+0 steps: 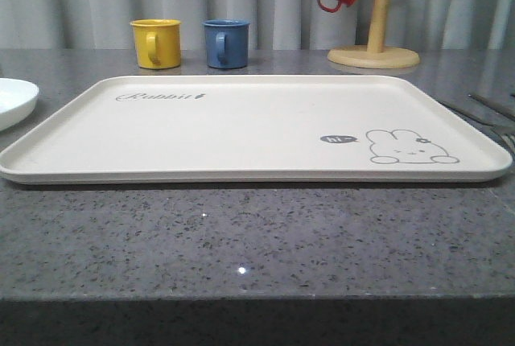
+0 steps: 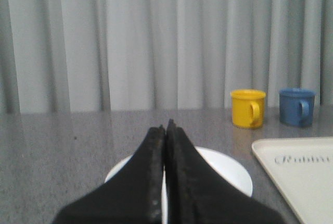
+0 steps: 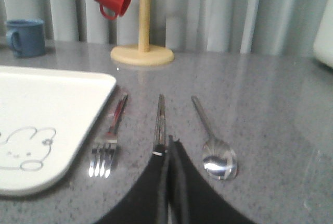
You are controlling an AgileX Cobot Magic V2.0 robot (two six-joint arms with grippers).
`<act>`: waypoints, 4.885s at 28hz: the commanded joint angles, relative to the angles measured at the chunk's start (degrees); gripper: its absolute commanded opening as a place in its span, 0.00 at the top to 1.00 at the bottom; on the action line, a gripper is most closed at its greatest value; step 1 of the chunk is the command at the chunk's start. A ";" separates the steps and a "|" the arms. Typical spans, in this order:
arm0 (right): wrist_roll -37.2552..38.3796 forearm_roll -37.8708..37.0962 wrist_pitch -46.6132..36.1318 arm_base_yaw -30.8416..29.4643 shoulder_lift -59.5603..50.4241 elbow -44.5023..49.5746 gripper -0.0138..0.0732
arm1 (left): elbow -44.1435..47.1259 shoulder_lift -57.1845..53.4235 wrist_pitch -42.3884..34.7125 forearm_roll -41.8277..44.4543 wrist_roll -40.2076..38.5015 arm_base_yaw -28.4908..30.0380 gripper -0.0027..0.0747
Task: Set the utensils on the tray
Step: 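Lower the left gripper to the white plate's rim and grasp it, then carry the white plate with the left gripper onto the cream tray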
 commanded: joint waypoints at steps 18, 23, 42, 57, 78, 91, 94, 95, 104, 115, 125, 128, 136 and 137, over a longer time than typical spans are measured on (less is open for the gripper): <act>-0.31 0.86 13.80 -0.22 18.60 -31.89 0.92 | -29.34 22.79 16.19 1.29 -0.54 0.14 0.99; -0.31 0.86 13.98 -0.22 18.66 -31.89 0.83 | -29.34 22.76 16.54 1.29 -0.54 0.14 0.93; -0.31 0.86 14.41 -0.22 18.66 -31.89 0.09 | -30.88 28.29 19.04 -0.56 -0.54 0.14 0.13; -0.31 0.86 14.41 -0.22 18.66 -31.89 0.09 | -58.49 66.10 57.58 -0.23 10.36 -11.60 0.32; -0.31 0.86 14.41 -0.22 18.66 -31.89 0.09 | -69.33 88.71 67.46 1.65 10.45 -12.44 0.77; -0.31 0.86 14.41 -0.22 18.66 -31.89 0.09 | -70.79 87.12 67.45 5.50 10.45 -12.95 0.99; -0.31 0.86 14.41 -0.22 18.66 -31.89 0.09 | -72.72 85.68 67.92 7.96 9.83 -14.42 0.99; -0.31 0.86 14.41 -0.22 18.66 -31.89 0.09 | -73.46 85.16 68.08 8.90 9.68 -15.20 0.99; -0.31 0.86 14.41 -0.22 18.66 -31.89 0.09 | -83.81 83.56 69.80 11.93 8.31 -23.99 0.99; -0.31 0.86 14.41 -0.22 18.66 -31.89 0.09 | -86.69 84.46 63.27 10.70 8.31 -39.39 0.99; -0.31 0.86 14.41 -0.22 18.66 -31.89 0.09 | -86.69 92.64 67.92 9.89 8.31 -45.36 0.99; -0.31 0.86 14.41 -0.22 18.66 -31.89 0.09 | -86.69 95.54 69.87 9.76 8.31 -45.36 0.99; -0.31 0.86 14.41 -0.22 18.66 -31.89 0.09 | -86.69 99.56 70.13 6.28 8.31 -45.36 0.82; -0.31 0.86 14.41 -0.22 18.66 -31.89 0.09 | -86.69 99.56 69.90 6.28 8.31 -45.36 0.76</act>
